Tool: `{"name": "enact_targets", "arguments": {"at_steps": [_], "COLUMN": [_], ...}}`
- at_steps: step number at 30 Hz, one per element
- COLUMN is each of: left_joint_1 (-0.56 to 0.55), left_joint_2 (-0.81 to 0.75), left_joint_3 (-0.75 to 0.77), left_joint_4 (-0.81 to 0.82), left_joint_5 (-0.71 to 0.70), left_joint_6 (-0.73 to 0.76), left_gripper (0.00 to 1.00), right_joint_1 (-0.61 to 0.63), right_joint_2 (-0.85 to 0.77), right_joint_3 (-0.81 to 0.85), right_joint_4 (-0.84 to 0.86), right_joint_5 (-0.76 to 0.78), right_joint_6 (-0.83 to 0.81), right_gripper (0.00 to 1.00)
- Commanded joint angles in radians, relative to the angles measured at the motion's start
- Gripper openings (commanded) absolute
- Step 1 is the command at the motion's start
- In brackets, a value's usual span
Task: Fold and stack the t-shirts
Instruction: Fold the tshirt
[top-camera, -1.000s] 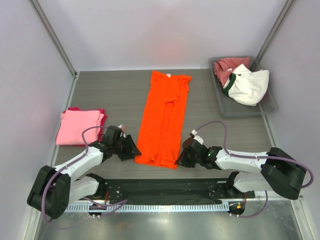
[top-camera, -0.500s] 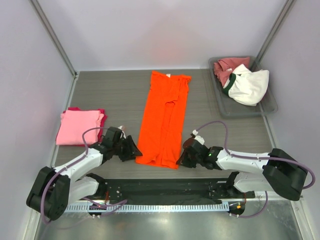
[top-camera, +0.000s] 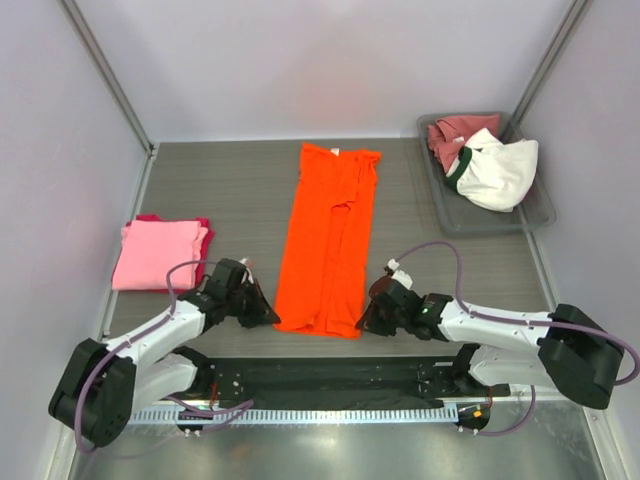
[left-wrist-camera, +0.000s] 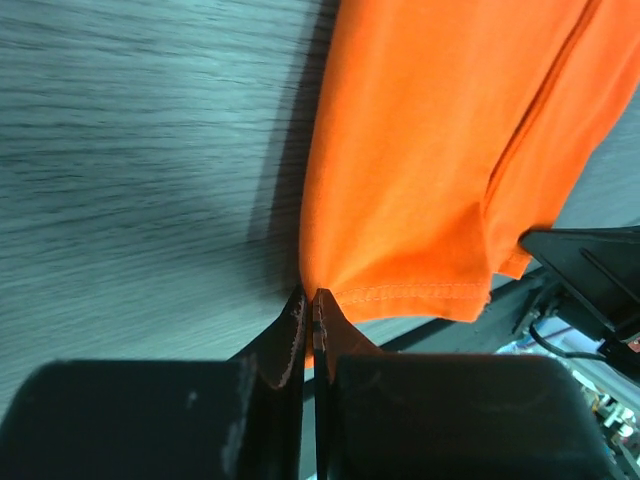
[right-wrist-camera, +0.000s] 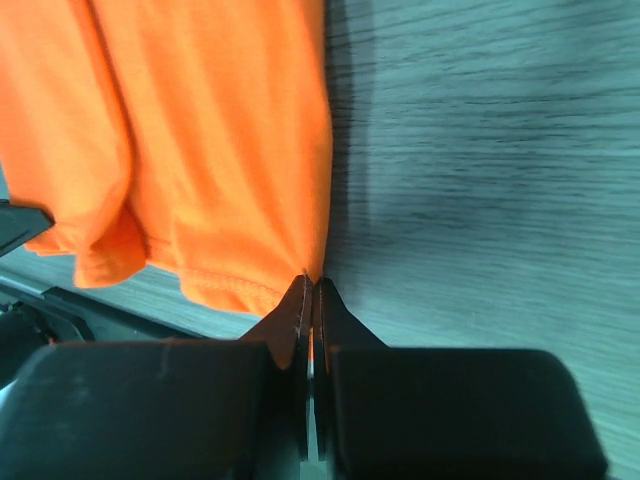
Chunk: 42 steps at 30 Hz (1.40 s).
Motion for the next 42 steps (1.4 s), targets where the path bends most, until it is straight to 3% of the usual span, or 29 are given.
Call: {"name": "enact_targets", "arguments": {"at_steps": [1, 6, 13, 18, 27, 33, 42], "left_joint_1": [-0.004, 0.039, 0.085, 0.122, 0.149, 0.181, 0.209], "left_joint_2": [-0.015, 0.043, 0.231, 0.392, 0.715, 0.827, 0.968], "left_joint_3": [0.049, 0.118, 0.34, 0.513, 0.88, 1.024, 1.169], "left_joint_4": [-0.002, 0.039, 0.071, 0.134, 0.104, 0.076, 0.058], "left_joint_5": [0.078, 0.142, 0.109, 0.098, 0.07, 0.064, 0.102], "left_joint_6": [-0.019, -0.019, -0.004, -0.016, 0.016, 0.03, 0.027], "left_gripper": [0.0, 0.0, 0.0, 0.0, 0.0, 0.0, 0.0], "right_joint_1": [0.005, -0.022, -0.26, -0.406, -0.568, -0.621, -0.636], "right_joint_2": [-0.068, -0.108, -0.04, 0.142, 0.476, 0.639, 0.777], "right_joint_3": [0.044, 0.098, 0.243, 0.413, 0.693, 0.861, 1.011], "right_joint_4": [-0.057, -0.108, -0.119, -0.111, -0.08, -0.082, -0.08], "right_joint_5": [0.044, 0.101, 0.033, -0.008, -0.059, -0.145, -0.128], "right_joint_6": [-0.023, -0.075, -0.253, -0.381, -0.49, -0.513, -0.519], "right_gripper": [0.01, 0.01, 0.01, 0.01, 0.01, 0.01, 0.01]}}
